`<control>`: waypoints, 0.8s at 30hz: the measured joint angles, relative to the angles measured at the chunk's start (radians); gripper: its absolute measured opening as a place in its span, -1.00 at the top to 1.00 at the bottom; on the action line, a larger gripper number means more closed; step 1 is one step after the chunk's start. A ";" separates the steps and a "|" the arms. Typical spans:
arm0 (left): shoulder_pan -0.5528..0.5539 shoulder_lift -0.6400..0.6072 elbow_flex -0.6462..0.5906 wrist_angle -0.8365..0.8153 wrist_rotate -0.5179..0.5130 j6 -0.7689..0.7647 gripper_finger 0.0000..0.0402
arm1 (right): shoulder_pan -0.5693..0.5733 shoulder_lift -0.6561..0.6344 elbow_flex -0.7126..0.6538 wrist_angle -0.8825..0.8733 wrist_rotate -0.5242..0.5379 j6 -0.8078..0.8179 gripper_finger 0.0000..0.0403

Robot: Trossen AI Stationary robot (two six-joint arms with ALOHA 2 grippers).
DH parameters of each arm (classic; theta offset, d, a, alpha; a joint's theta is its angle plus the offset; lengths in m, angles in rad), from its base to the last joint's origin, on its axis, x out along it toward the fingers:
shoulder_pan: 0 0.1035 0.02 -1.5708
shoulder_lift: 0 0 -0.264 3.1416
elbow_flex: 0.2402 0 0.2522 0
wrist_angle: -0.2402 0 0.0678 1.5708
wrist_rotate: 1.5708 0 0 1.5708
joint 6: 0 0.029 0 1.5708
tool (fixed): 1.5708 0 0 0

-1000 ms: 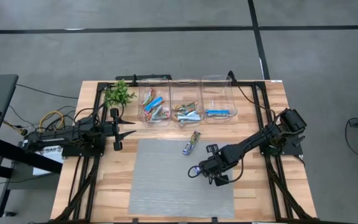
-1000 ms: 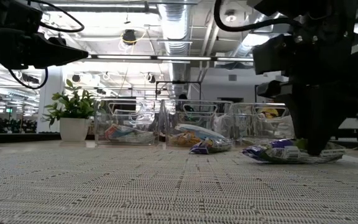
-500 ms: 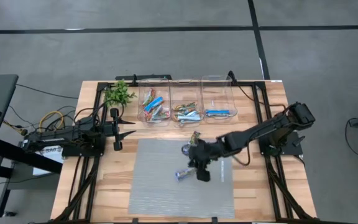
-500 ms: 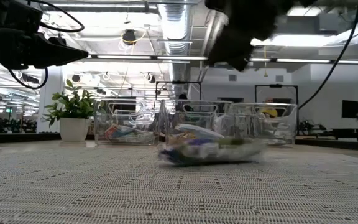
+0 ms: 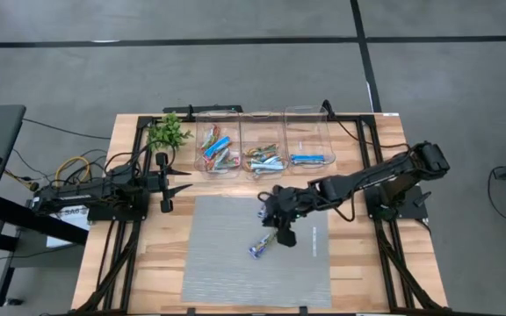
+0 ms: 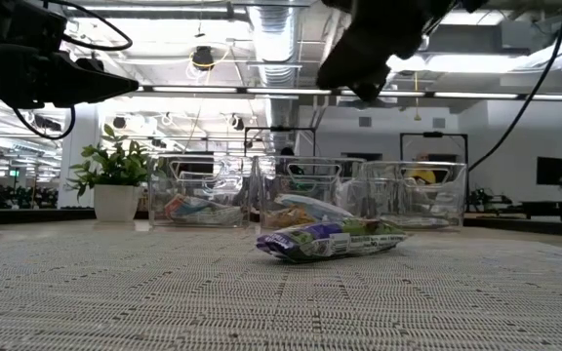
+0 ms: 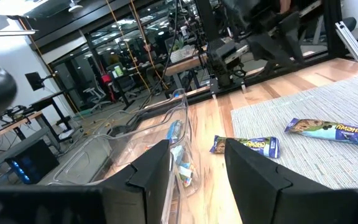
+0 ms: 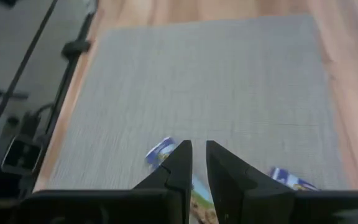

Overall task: Pick and place Granola Bars by type
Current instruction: Put the blue granola bar into the right transparent bin

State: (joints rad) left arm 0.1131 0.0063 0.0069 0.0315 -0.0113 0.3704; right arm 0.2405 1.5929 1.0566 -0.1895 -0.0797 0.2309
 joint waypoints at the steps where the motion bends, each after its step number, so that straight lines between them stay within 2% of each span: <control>1: 0.000 0.000 0.000 0.000 0.000 0.000 0.26 | 0.008 0.000 0.000 -0.002 -0.006 -0.019 0.79; 4: 0.000 0.000 0.000 0.000 0.000 0.000 0.26 | 0.030 0.022 0.010 -0.023 -0.012 -0.108 0.73; 7: 0.000 0.000 0.000 0.000 0.000 0.000 0.26 | 0.047 0.059 0.035 -0.130 -0.010 -0.230 0.59; 13: 0.000 0.000 0.000 0.000 0.000 0.000 0.26 | 0.072 0.161 0.095 -0.159 0.024 -0.419 0.12; 18: 0.000 0.000 0.000 0.000 0.000 0.000 0.26 | 0.083 0.237 0.156 -0.203 0.033 -0.478 -0.26; 21: 0.000 0.000 0.000 0.000 0.000 0.000 0.26 | 0.087 0.281 0.183 -0.230 0.033 -0.502 -0.35; 24: 0.000 0.000 0.000 0.000 0.000 0.000 0.26 | 0.099 0.326 0.201 -0.248 0.033 -0.539 -0.37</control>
State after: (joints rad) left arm 0.1130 0.0063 0.0067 0.0315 -0.0113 0.3705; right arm 0.3399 1.9186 1.2573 -0.4380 -0.0467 -0.3081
